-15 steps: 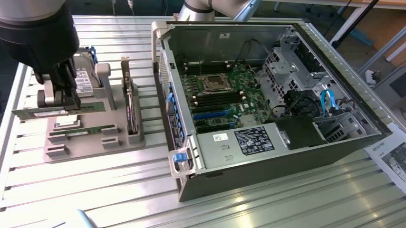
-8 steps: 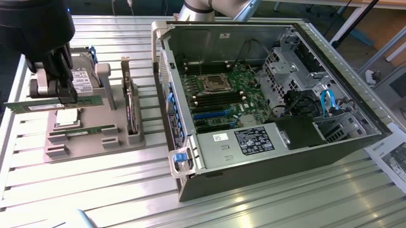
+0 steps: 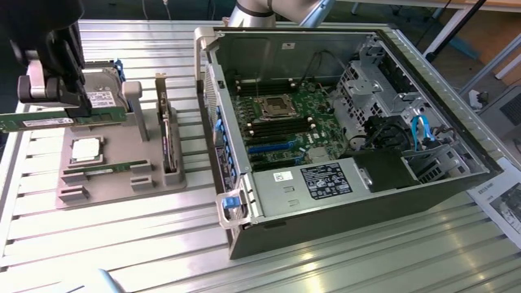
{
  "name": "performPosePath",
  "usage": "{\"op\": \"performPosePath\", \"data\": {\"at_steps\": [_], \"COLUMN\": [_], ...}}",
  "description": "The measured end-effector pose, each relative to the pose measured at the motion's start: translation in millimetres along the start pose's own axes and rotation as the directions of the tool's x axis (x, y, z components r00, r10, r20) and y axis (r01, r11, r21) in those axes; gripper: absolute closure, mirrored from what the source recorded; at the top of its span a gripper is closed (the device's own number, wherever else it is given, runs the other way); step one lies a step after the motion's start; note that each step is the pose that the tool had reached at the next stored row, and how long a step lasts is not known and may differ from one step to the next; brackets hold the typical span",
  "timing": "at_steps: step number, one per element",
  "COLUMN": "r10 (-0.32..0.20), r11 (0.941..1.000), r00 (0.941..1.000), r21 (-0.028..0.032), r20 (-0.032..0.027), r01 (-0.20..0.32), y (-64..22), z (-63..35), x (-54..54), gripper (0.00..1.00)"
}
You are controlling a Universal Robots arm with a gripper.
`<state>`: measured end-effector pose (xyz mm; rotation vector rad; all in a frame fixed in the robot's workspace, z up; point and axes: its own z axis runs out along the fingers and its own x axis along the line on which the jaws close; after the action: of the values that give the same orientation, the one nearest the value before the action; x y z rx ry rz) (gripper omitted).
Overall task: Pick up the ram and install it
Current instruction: 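Pick up the ram and move it above insertion slot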
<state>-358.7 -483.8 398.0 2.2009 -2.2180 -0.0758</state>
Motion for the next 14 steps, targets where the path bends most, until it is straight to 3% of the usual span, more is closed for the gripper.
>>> {"op": "performPosePath", "data": {"at_steps": [8,14], "r10": [0.000,0.000], "r11": [1.0000,1.0000], "r00": [1.0000,1.0000], "r21": [0.0000,-0.0006], "r20": [0.0000,0.0001], "r01": [0.000,0.000], "y": [-0.2,-9.1], "z": [-4.6,-4.9], "x": [0.0,1.1], "gripper": [0.88,0.88]}}
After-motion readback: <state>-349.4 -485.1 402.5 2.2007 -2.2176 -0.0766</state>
